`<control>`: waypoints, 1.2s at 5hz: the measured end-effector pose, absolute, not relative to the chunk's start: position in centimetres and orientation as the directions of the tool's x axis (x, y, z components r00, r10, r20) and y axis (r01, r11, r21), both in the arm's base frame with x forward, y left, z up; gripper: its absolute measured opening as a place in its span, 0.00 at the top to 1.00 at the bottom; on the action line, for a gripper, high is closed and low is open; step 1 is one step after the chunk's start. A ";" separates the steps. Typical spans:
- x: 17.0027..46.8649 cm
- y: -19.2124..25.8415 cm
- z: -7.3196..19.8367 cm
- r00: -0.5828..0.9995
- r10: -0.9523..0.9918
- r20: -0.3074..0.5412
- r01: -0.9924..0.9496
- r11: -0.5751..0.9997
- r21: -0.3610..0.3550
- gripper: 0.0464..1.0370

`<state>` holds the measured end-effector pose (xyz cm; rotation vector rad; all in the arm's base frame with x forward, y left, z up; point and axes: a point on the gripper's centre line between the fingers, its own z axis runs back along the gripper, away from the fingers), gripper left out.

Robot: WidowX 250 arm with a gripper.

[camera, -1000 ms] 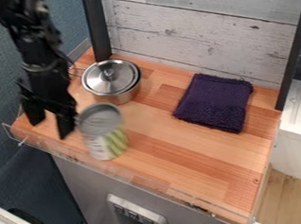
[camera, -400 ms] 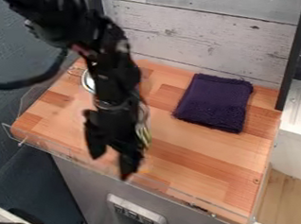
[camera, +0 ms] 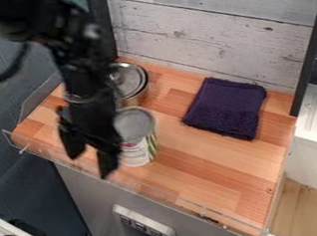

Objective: Move the can in the bottom center of the table

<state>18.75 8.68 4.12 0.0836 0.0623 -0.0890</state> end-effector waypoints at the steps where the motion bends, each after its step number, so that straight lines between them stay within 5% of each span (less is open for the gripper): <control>1: 18.2 8.7 6.5 0.996 -0.084 0.002 0.083 0.995 0.056 0.04; 6: 18.1 8.9 6.6 0.997 -0.074 0.005 0.074 0.996 0.055 0.04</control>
